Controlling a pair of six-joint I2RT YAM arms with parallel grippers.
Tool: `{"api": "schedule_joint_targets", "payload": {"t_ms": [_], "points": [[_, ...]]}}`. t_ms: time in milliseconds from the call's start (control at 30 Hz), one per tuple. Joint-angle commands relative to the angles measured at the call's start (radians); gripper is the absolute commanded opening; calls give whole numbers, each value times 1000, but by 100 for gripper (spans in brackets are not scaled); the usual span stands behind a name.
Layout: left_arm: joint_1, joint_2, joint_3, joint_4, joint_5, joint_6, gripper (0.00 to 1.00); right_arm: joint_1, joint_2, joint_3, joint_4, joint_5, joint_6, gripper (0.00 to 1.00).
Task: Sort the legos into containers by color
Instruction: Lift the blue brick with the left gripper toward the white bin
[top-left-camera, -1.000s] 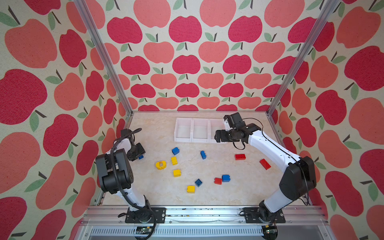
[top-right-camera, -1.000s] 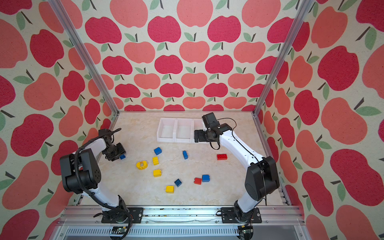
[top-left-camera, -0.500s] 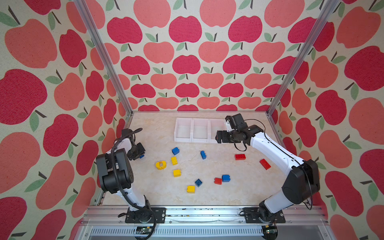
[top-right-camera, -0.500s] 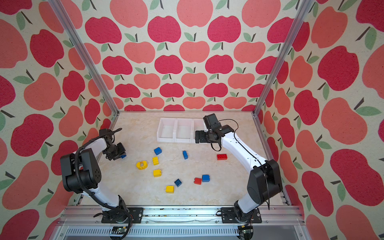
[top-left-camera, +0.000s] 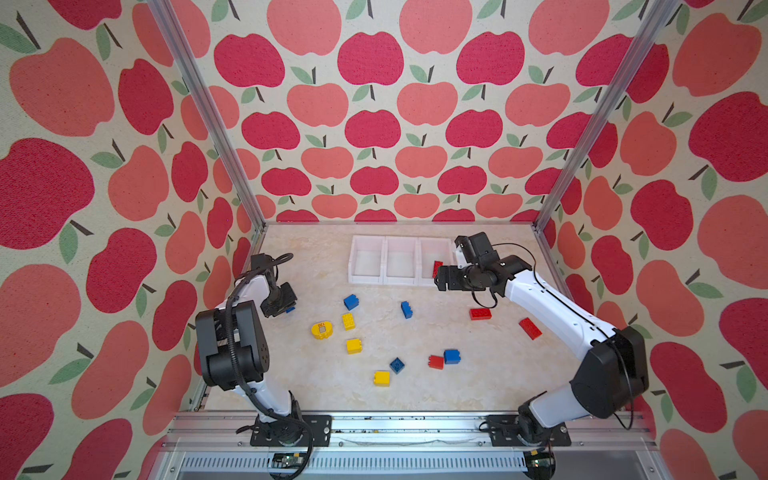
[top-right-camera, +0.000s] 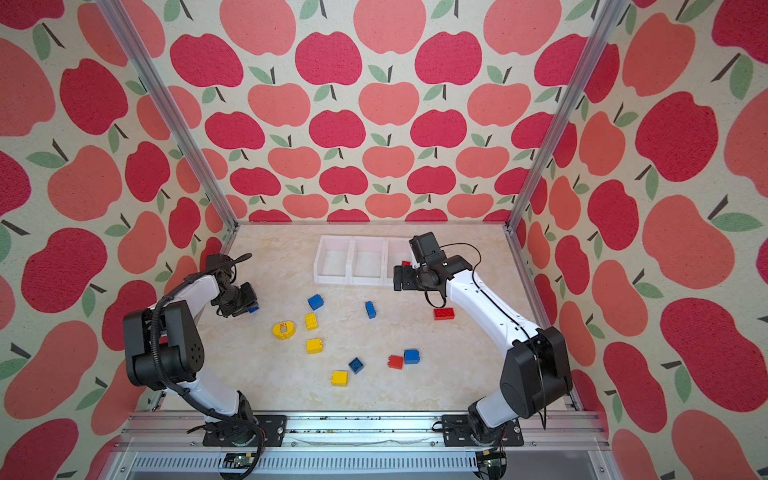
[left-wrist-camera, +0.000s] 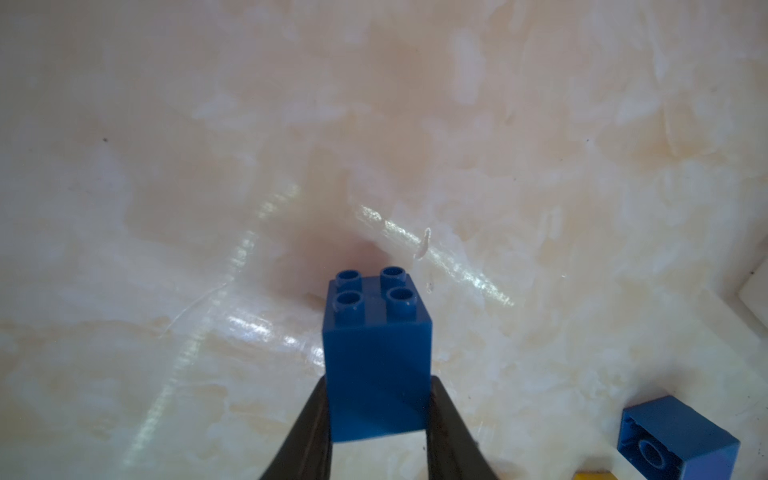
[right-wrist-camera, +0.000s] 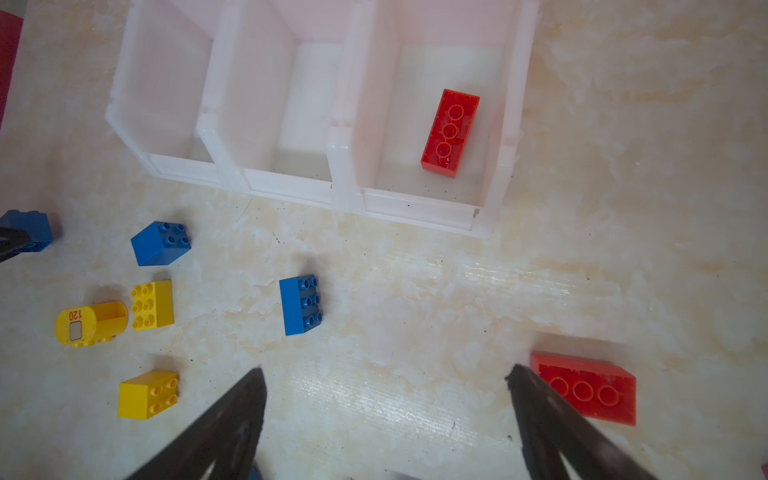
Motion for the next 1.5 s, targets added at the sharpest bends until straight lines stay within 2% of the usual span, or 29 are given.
{"api": "schedule_joint_targets", "payload": {"t_ms": [0,367,667,867,1067,1333,1467], "points": [[-27,-27,32,-41,-15,3,25,-1,-41,-25,6,18,26,94],[-179,-74,107,-94,-67,-19,23,-4,-67,-62,7,25,32,94],[-357,-73,293,-160,-153,-2,23,-15,-104,-121,11,26,50,94],[-483,38,454,-160,-161,13,23,-26,-131,-147,7,25,63,94],[-563,193,609,-116,-113,30,23,-48,-175,-183,-5,24,77,94],[-606,406,778,-107,-62,44,22,-77,-227,-213,-26,28,82,94],[-606,467,826,-116,-65,47,27,-89,-235,-214,-33,29,79,94]]}}
